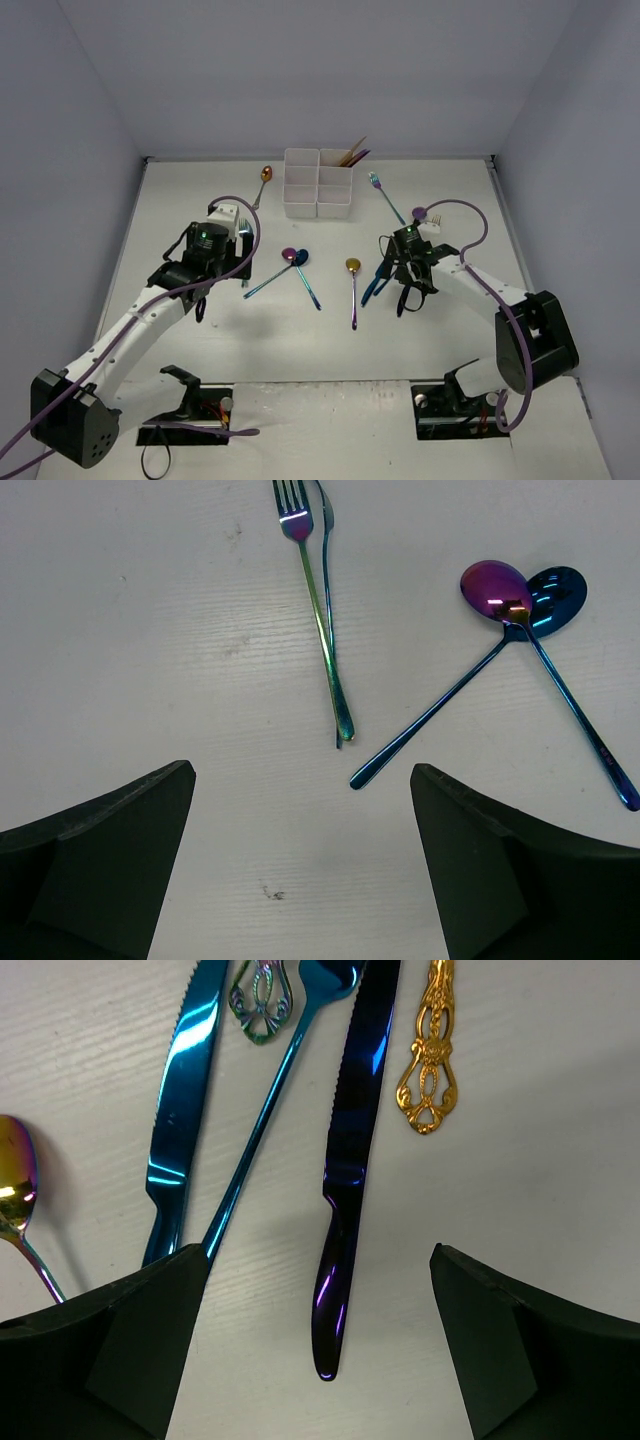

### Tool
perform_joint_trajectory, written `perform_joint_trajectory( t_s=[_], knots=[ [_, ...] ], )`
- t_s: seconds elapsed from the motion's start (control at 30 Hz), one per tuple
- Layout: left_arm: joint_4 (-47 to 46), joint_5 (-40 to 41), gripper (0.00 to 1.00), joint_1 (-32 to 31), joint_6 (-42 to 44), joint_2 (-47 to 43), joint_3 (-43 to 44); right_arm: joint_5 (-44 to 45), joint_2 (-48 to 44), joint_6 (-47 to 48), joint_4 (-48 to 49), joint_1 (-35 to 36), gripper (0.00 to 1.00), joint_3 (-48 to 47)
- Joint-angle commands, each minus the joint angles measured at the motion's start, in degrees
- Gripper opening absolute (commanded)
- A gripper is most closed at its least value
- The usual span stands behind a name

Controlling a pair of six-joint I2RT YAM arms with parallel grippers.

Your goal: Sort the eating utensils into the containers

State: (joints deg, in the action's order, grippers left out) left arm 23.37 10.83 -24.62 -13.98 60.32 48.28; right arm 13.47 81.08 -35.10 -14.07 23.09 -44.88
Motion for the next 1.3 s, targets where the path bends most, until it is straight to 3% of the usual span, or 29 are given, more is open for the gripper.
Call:
perform_joint_trajectory(
  t_s=[0.0, 0.13, 0.33, 0.87, 0.93, 1.03, 1.27],
  knots=[
    [-1.83, 0.07, 0.87, 0.45, -0.44, 0.42, 3.57, -3.09, 0.75, -3.31, -0.35, -1.61, 0.85, 0.06],
    [-1.83, 0.25, 0.87, 0.45, -0.44, 0.5, 3.58, -3.18, 3.64, -2.96, -0.26, -2.7, 0.72, -0.46],
    [-1.83, 0.34, 0.87, 0.45, -0.35, 0.5, 3.58, -3.8, 6.29, -1.29, -0.26, -4.9, 0.62, -2.4],
    [-1.66, 0.95, 0.87, 0.45, -0.2, 0.39, 3.64, -5.27, 9.4, -1.9, -0.17, -5.51, 0.25, -0.84],
    [-1.66, 0.95, 0.87, 0.45, -0.17, 0.32, 3.58, -6.19, 9.89, -1.9, -0.26, -5.52, 0.19, -0.55],
    [-1.73, 0.98, 0.87, 0.45, -0.1, 0.24, 3.66, -7.42, 10.78, -1.71, -0.36, -5.53, 0.0, -0.35],
    [-1.74, 1.3, 0.87, 0.45, -0.08, -0.03, 3.66, -5.16, 3.9, -1.01, -2.37, -5.59, 0.0, -2.22]
  ],
)
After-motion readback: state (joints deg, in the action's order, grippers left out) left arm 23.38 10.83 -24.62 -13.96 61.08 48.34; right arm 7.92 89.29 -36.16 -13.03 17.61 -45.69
